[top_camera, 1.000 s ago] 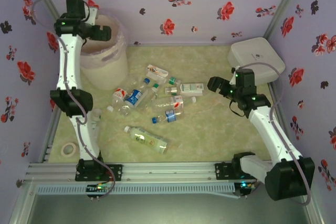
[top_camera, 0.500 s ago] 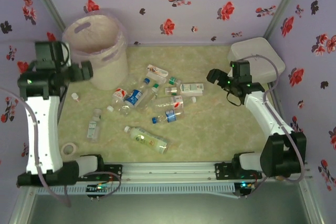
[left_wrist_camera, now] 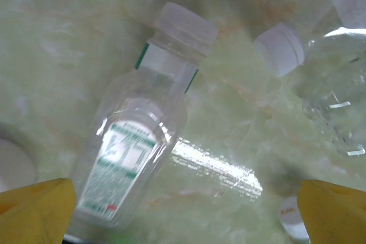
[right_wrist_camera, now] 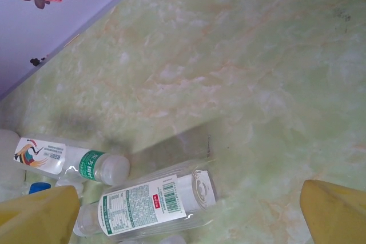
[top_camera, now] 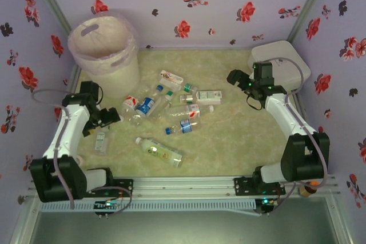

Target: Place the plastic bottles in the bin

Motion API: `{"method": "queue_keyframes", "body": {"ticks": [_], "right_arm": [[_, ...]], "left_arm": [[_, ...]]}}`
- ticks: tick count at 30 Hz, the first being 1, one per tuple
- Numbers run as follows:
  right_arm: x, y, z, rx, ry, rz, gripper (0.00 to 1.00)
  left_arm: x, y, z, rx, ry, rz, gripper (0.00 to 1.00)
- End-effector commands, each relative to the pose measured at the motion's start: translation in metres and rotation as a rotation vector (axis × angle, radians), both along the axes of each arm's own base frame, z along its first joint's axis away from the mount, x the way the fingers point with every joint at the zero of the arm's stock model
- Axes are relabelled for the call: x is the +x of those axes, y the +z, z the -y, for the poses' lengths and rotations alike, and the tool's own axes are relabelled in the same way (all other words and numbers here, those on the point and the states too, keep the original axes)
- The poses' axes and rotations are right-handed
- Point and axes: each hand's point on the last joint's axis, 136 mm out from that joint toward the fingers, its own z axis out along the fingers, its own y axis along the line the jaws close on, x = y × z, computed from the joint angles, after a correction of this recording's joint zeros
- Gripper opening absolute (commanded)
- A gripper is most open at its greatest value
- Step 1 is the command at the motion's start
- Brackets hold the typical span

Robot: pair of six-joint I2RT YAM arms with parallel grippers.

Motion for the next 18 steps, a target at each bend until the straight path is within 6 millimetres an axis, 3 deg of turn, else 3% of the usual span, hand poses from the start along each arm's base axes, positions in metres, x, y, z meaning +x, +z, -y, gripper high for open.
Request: {"method": "queue_keyframes", "body": {"ticks": [1, 5, 10, 18], "right_arm": [[0.008, 0.007, 0.011, -0.011, -0.048, 0.029, 0.99], [0.009, 0.004, 0.016, -0.019, -0.058, 0.023, 0.99], [0.015, 0.0, 0.012, -0.013, -0.043, 0.012, 0.99], [0.018, -0.004, 0.01, -0.004, -0.04, 0.004, 0.99]], "left_arm": [[0.008, -0.021, 0.0, -0.044, 0.121, 0.026, 1.0], [0.004, -0.042, -0.013, -0.009, 0.218, 0.066, 1.0], [-0.01, -0.064, -0.015, -0.003, 0.261, 0.042, 1.0], [-0.016, -0.078, -0.01, -0.036, 0.311, 0.057, 1.0]]}}
